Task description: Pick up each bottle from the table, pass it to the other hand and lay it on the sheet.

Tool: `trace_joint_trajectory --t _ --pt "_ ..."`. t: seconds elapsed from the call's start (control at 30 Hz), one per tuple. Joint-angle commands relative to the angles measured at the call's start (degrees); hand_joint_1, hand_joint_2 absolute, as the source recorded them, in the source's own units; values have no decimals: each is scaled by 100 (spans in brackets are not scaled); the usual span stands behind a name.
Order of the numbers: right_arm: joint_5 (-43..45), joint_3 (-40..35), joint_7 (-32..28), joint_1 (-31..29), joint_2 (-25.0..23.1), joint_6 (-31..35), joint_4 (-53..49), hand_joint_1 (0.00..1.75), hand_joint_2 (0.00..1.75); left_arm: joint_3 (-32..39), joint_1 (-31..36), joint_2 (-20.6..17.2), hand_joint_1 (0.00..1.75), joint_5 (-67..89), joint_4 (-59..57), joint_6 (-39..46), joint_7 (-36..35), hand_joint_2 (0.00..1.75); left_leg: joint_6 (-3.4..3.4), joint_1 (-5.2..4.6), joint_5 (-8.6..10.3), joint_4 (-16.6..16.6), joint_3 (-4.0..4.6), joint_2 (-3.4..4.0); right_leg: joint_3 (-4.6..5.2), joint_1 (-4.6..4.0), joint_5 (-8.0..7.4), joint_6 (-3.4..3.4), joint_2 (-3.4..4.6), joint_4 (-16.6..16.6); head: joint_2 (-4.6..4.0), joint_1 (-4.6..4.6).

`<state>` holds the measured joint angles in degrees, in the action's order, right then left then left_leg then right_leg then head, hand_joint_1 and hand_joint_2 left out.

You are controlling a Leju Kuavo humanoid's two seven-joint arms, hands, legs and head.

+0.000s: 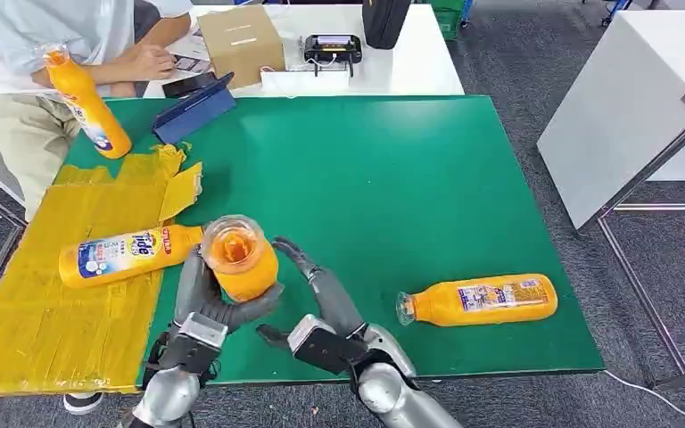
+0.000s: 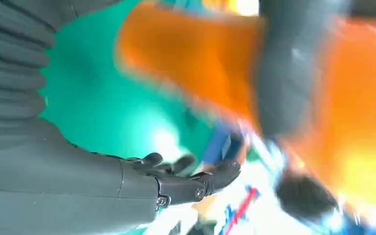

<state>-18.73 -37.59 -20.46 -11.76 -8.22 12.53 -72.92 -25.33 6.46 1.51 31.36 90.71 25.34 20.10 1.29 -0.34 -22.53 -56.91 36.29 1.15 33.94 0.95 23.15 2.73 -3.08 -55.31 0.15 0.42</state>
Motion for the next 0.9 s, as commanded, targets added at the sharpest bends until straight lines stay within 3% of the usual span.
trace_joint_trajectory --t 0.03,0.17,0.23,0.3,0.37,0.47,0.5,0.67,0.77,0.9 --pt "-562 1214 57 463 572 471 -1848 0 0 364 1082 -656 175 4780 -1533 34 -2370 175 -8 5 -6 1 -24 -29 -32 0 13 -11 1 1 0 -2" --pt "-782 1378 120 487 493 441 -2058 0 0 332 1427 -884 175 5864 -2223 -302 -2986 175 -13 6 -6 1 -28 -25 -36 -2 11 -14 8 -1 0 2" --pt "-929 1416 117 474 493 535 -2130 0 0 -760 1988 -1552 175 5864 -2767 -1134 -3924 175 -13 7 -9 1 -28 -16 -34 -3 9 -13 16 0 0 0" --pt "-1177 1412 191 416 525 596 -2205 0 0 -806 2380 -1632 175 5864 -3649 -1535 -3909 175 -19 12 -4 -3 -27 -36 -37 -8 13 -17 -2 -5 0 0" --pt "-1259 1422 241 403 520 639 -2239 0 0 -752 2608 -1621 175 5864 -4302 -1221 -3780 175 -15 8 2 2 -21 -23 -22 -4 5 -10 0 -1 0 0" --pt "-1262 1420 245 408 518 643 -2234 0 0 -750 2624 -1608 175 5864 -4349 -1178 -3768 175 -13 8 2 1 -14 -2 -13 -7 0 -6 15 -3 0 0" --pt "-1369 1395 244 388 538 693 -2211 0 0 -928 2687 -1659 175 5864 -4402 -1656 -3946 175 -19 14 -6 -5 -27 -2 -27 -10 8 -12 26 -7 0 0" --pt "-1877 1310 513 208 688 789 -2059 0 0 -514 3129 -1743 175 5849 -5910 -1934 -3670 175 -20 14 -4 -4 -30 13 -31 -9 5 -12 33 -4 0 0" --pt "-1936 1319 556 178 733 770 -2008 0 0 -330 3132 -1736 175 5818 -6128 -1835 -3573 175 -20 11 -6 1 -35 41 -33 -8 -4 -14 66 -3 0 0" --pt "-1974 1308 583 184 749 765 -2008 0 0 -272 3128 -1669 175 5852 -6131 -1877 -3583 175 -30 14 2 -2 -33 30 -24 -11 -11 -36 45 -9 0 0"
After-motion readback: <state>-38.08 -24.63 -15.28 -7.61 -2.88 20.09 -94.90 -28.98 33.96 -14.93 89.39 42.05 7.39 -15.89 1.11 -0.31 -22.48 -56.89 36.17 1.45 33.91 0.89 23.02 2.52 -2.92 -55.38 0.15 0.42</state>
